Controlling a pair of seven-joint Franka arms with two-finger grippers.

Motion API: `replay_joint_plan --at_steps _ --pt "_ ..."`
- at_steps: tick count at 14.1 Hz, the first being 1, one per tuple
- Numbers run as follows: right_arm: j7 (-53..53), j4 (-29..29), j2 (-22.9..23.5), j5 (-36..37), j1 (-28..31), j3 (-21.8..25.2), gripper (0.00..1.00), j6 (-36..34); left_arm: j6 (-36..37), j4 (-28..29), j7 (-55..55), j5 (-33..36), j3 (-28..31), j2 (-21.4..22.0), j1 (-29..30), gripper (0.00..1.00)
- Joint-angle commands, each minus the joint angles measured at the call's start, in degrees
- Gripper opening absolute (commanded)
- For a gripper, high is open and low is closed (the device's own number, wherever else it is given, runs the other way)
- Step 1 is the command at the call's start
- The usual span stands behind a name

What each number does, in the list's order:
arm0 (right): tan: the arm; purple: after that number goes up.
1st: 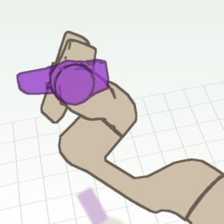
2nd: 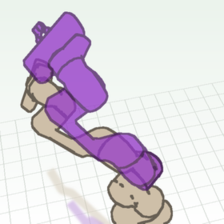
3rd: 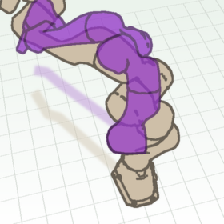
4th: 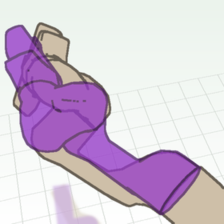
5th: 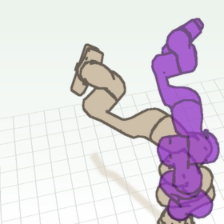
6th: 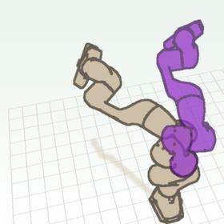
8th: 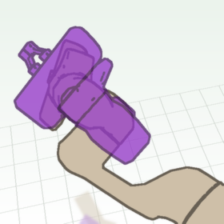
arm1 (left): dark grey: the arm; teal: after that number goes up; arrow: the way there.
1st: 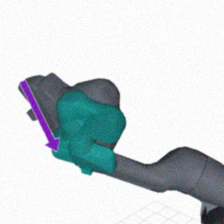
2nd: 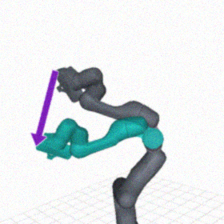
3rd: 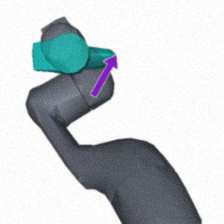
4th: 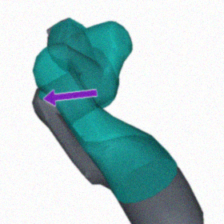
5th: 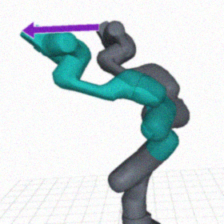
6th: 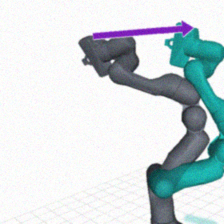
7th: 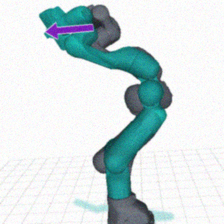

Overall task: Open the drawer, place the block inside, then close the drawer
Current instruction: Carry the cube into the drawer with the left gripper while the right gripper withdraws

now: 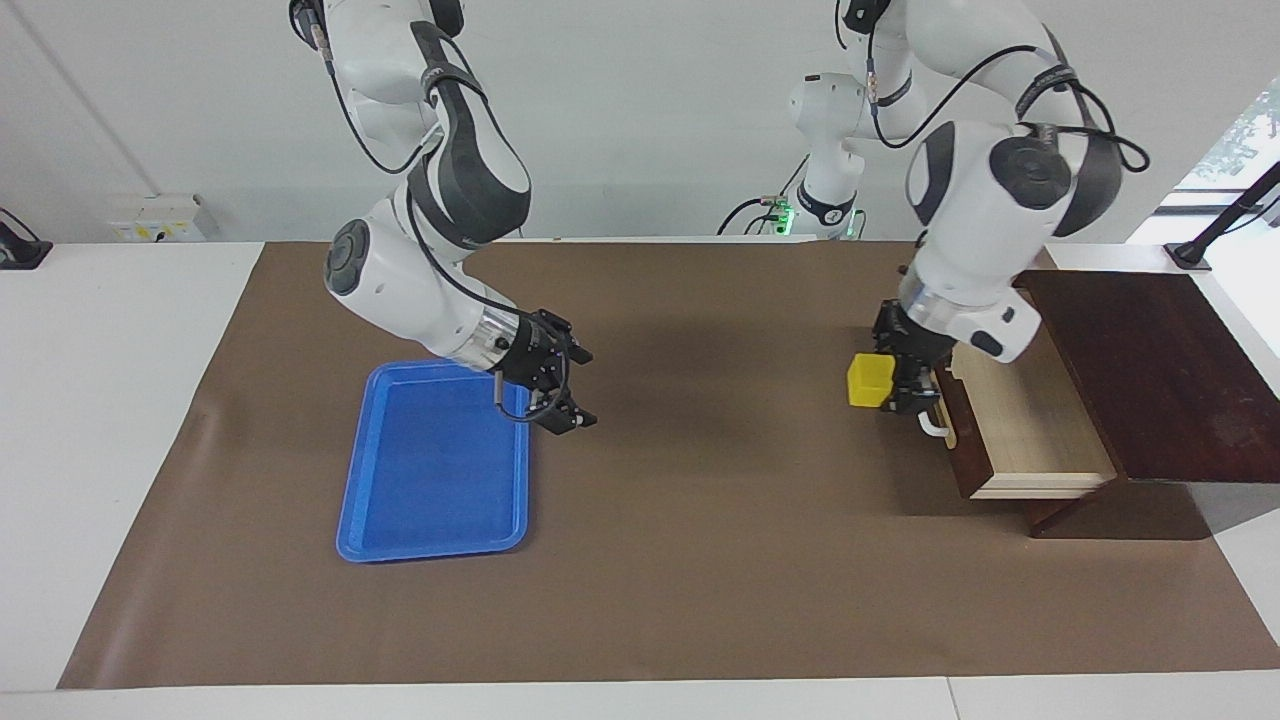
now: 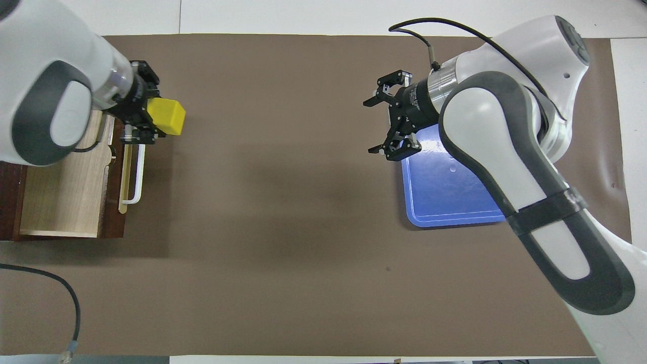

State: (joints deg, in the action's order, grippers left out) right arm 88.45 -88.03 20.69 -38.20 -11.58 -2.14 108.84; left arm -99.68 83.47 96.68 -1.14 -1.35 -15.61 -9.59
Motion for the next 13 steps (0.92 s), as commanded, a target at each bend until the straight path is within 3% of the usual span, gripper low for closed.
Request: replay_joint_plan --at_steps 1,6,9,13 --pt "-4.41 -0.03 -1.97 0.84 3.83 -0.15 1.0 -5.37 1.68 0.46 -9.89 -3.07 -0.5 2.6 7.55 0.0" --pt "-15.22 0.67 -4.34 7.95 8.41 -0.15 1.0 -14.69 -3.49 9.93 -20.47 -2.9 -0.14 6.11 15.2 0.0" --pt "-23.73 1.63 -5.4 11.29 11.83 0.12 1.0 -20.75 -10.78 22.66 -20.3 -2.64 -0.14 10.68 14.69 0.0" --pt "-43.76 5.76 -5.75 21.65 13.95 0.2 1.0 -28.23 -15.45 29.02 -19.6 -2.64 -0.14 11.92 15.3 0.0"
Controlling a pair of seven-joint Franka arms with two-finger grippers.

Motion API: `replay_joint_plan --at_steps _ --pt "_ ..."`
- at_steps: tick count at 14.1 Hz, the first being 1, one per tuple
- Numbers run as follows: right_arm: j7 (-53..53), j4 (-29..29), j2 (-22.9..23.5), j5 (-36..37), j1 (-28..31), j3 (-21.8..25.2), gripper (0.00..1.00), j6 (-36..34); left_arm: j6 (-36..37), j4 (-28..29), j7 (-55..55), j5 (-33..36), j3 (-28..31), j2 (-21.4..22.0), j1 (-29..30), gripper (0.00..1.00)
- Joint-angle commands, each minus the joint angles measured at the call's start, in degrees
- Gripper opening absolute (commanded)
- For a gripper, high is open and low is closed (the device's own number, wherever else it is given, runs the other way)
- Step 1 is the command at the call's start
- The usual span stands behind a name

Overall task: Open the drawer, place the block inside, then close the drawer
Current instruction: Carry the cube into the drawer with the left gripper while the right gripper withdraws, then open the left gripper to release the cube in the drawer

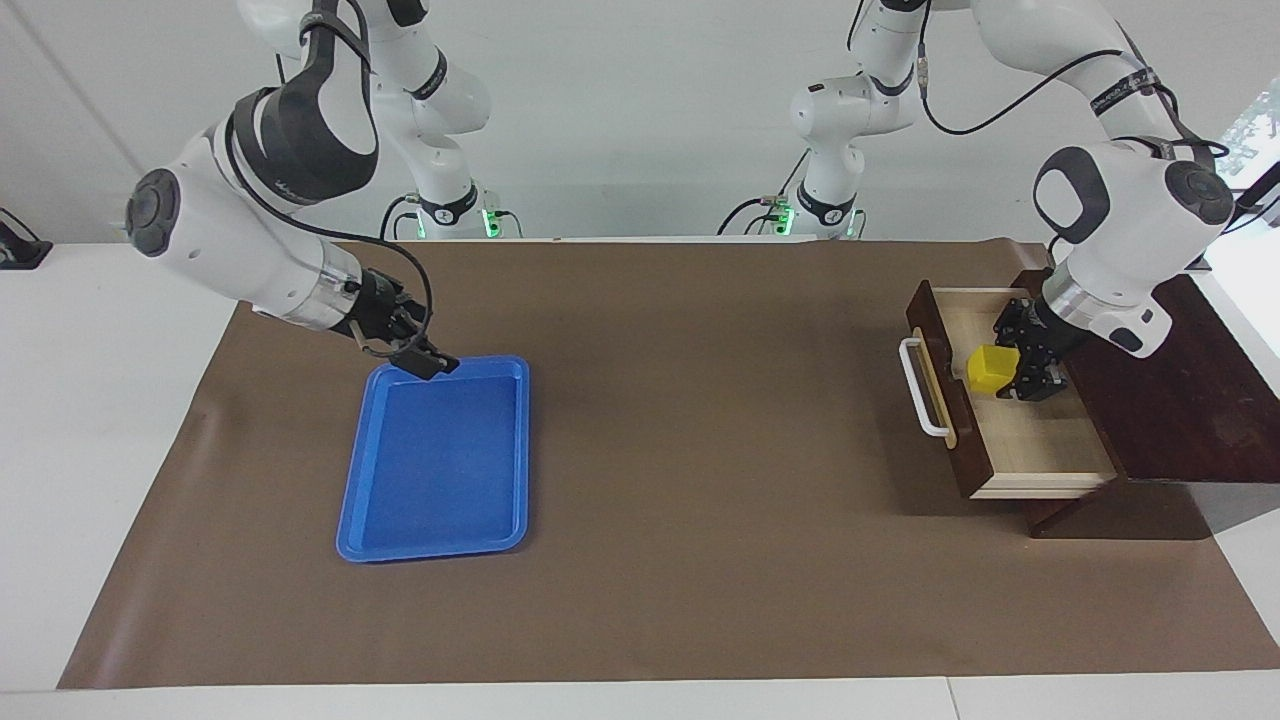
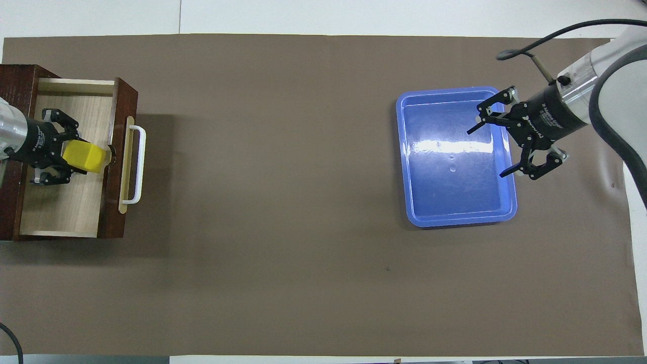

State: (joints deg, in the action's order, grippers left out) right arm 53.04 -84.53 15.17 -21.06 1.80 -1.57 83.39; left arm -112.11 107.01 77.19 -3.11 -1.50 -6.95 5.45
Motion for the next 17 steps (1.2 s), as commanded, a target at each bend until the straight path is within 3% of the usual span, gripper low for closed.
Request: replay_joint_plan --at_steps 1,7,9,10,11,12,15,17 --pt "-12.74 2.35 -0.93 7.06 0.57 -0.36 1.0 -3.14 -3.2 6.8 0.24 -0.59 0.01 3.34 0.26 0.0" --pt "-42.26 2.26 -6.81 21.04 0.84 -0.01 1.0 -3.67 -4.25 7.43 1.47 -0.41 0.01 3.35 3.42 0.0" --pt "-49.41 1.65 -9.88 21.85 1.53 -0.01 1.0 -3.5 -4.43 7.69 1.47 -0.41 0.01 3.43 3.43 0.0" --pt "-52.13 1.21 -11.55 21.85 2.23 -0.18 1.0 -3.49 -4.52 7.78 1.38 -0.41 0.01 3.61 3.17 0.09" --pt "-54.68 0.42 -13.14 21.85 2.42 -0.18 1.0 -3.49 -4.43 7.87 1.03 -0.41 0.01 3.61 2.99 0.6" --pt "-56.8 -0.54 -14.54 21.85 2.59 -0.18 1.0 -3.58 -4.17 7.69 0.68 -0.15 0.01 3.61 2.99 1.0" --pt "-59.97 -2.13 -15.96 21.93 2.59 -0.01 1.0 -2.71 1.6 0.87 1.2 4.42 -0.43 2.21 0.46 1.0" --pt "-61.04 -6.16 -17.01 22.02 2.51 -0.01 1.0 3.94 7.5 -6.86 5.4 4.86 -0.26 -1.3 -6.73 1.0"
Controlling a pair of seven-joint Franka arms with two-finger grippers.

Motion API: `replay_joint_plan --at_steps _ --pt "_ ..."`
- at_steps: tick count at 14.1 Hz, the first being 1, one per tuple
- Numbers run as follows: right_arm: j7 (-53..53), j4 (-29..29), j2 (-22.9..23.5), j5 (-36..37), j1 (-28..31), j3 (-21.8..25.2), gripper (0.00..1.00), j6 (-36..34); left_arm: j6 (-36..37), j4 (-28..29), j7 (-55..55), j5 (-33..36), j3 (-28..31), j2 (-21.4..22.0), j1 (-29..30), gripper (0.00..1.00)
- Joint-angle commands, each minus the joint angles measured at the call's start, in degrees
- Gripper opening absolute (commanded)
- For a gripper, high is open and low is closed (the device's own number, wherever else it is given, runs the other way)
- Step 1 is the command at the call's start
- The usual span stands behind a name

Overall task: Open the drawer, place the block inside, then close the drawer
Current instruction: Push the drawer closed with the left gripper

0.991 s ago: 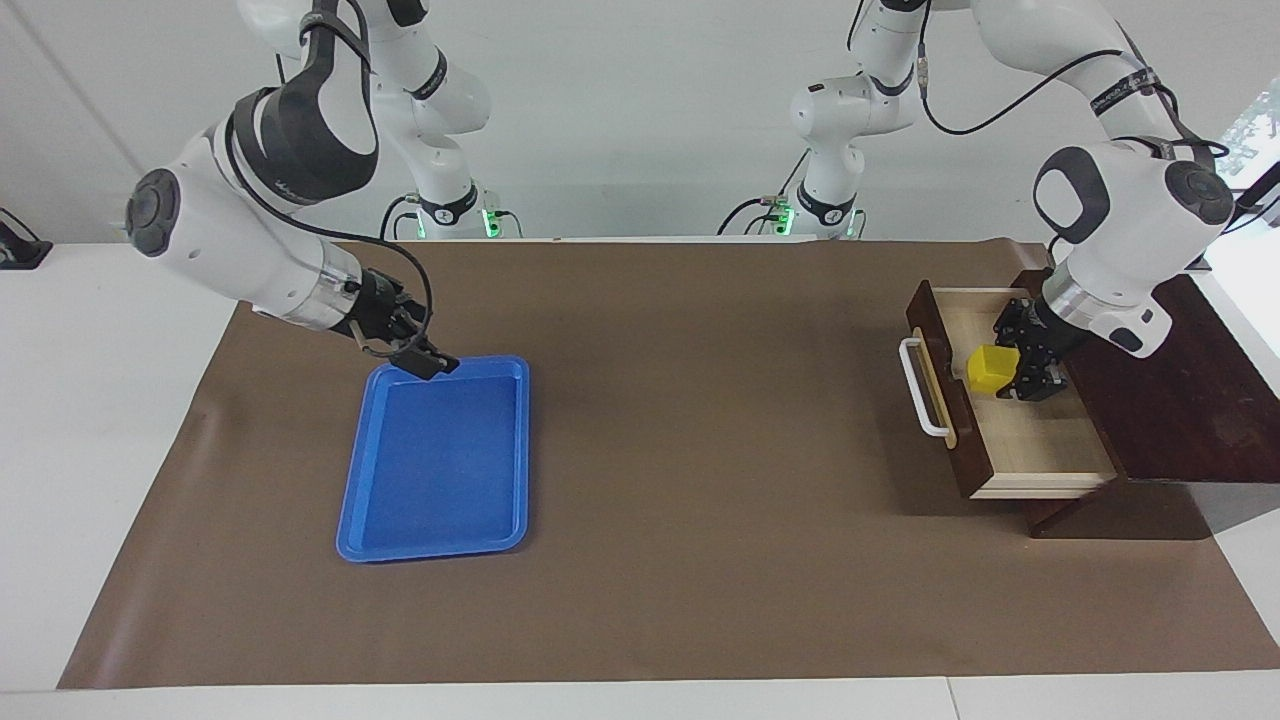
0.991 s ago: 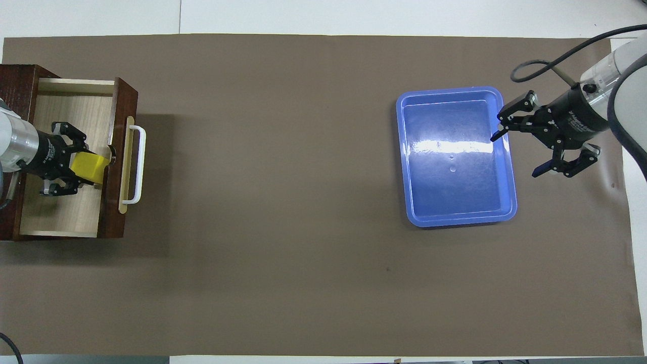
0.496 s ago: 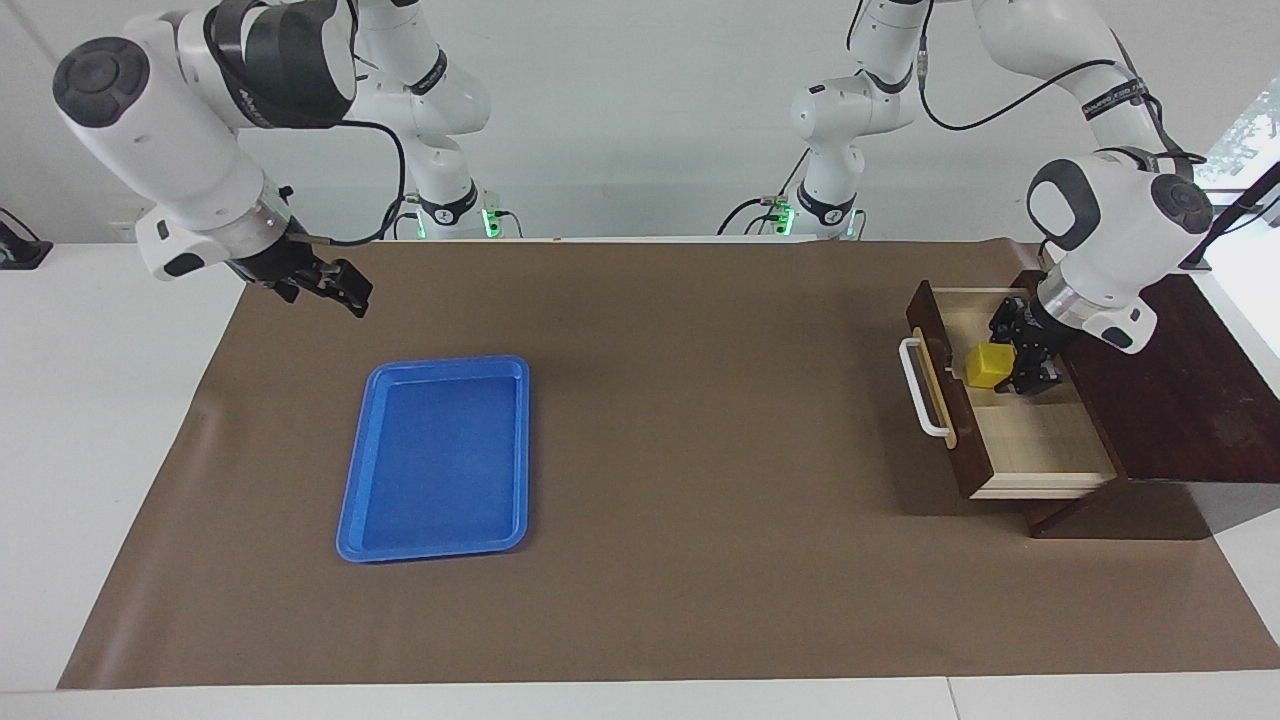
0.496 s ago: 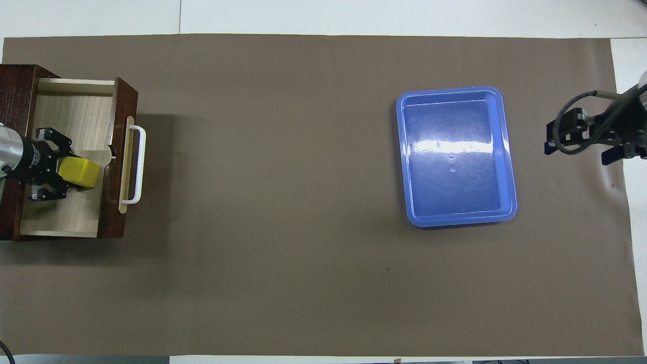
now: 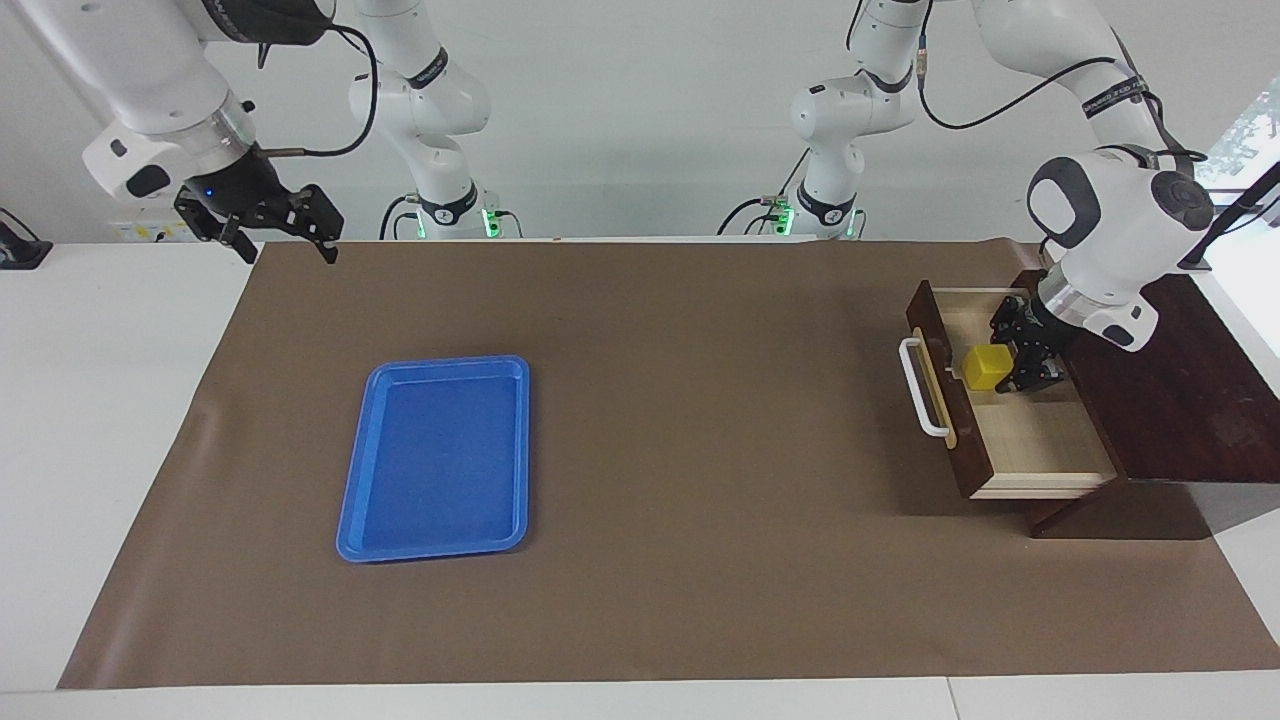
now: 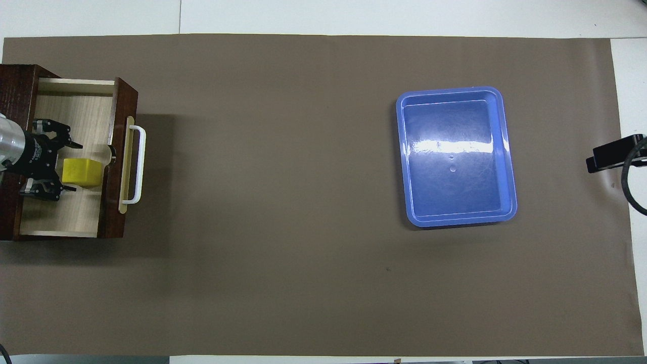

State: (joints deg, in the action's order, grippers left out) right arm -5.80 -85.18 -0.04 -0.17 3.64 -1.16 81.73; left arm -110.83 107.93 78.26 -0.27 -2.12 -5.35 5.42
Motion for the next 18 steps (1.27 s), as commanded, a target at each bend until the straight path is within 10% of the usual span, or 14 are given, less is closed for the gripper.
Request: replay_joint_plan --at_steps 1,8,18 --pt "-1.94 -6.65 -1.8 1.05 0.76 -0.42 1.0 6.85 7.2 -9.99 7.57 2.12 0.37 -3.69 -9.0 1.0" --pt "2.19 -7.1 0.13 -0.36 0.67 0.71 1.0 5.99 2.48 -0.81 15.17 7.11 0.28 -1.42 -13.42 1.0" --pt "2.11 -7.01 -0.04 0.43 0.32 0.98 1.0 7.04 -1.75 -0.26 7.8 11.87 0.54 -1.5 -2.62 1.0"
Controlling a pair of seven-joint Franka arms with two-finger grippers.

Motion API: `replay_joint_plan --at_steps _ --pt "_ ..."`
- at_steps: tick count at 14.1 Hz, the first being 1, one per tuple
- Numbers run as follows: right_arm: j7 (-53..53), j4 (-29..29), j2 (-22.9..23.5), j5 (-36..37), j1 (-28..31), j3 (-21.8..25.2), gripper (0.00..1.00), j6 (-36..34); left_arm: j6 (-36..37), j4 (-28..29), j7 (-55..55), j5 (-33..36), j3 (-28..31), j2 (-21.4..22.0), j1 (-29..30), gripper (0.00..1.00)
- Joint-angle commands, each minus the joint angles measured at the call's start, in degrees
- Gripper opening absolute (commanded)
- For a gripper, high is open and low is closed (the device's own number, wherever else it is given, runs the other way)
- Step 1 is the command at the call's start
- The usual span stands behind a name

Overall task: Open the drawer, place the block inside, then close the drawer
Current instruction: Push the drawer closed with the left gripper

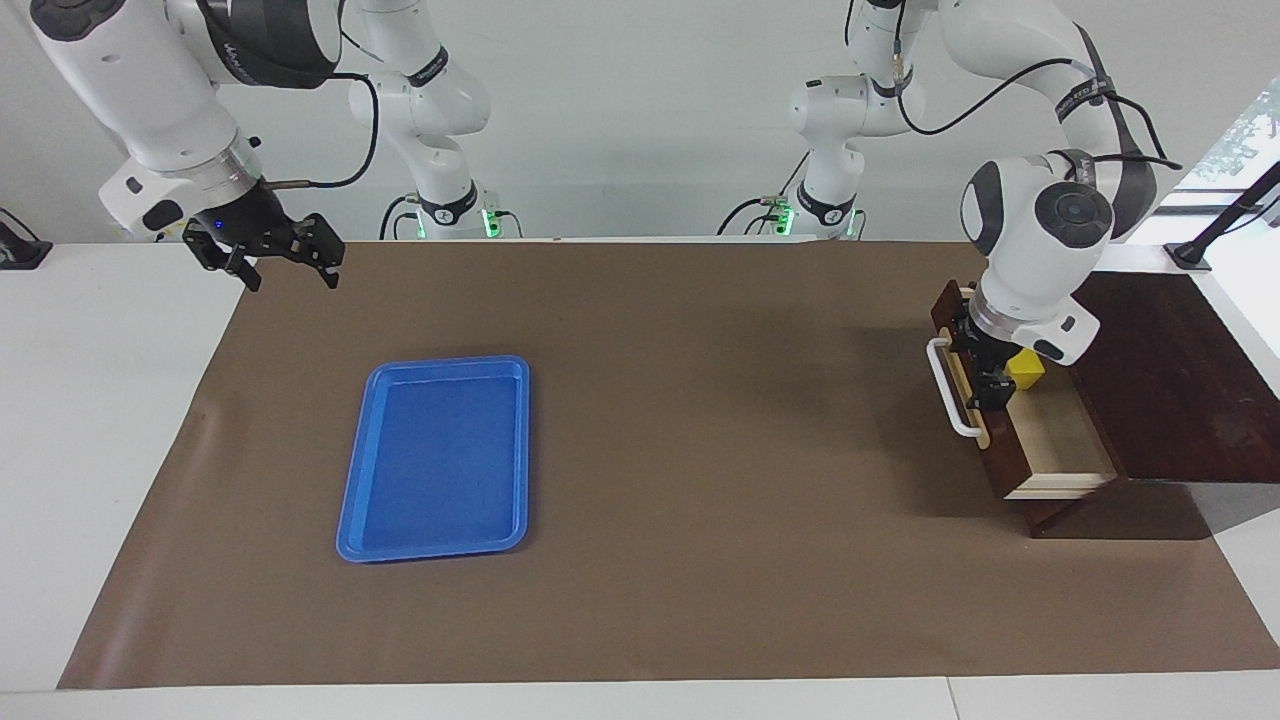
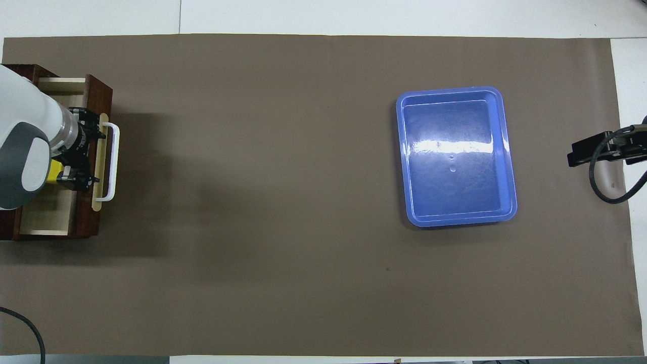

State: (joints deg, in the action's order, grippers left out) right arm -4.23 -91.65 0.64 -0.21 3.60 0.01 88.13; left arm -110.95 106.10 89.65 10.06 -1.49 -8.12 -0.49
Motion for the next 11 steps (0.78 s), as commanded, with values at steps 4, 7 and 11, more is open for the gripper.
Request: replay_joint_plan --at_steps 4,7,11 --pt "0.71 -0.55 -0.82 0.39 0.18 -0.27 1.0 0.64 -3.57 2.01 -8.95 1.55 -0.18 1.35 8.92 1.0" --pt "0.62 -0.55 -0.91 0.39 0.09 -0.45 1.0 0.37 -2.7 1.31 -12.31 1.46 -0.36 1.18 10.52 1.0" --pt "0.62 -0.63 -1.08 0.21 0.0 -0.53 1.0 0.37 1.61 0.78 -14.95 1.02 -0.62 1.96 4.46 1.0"
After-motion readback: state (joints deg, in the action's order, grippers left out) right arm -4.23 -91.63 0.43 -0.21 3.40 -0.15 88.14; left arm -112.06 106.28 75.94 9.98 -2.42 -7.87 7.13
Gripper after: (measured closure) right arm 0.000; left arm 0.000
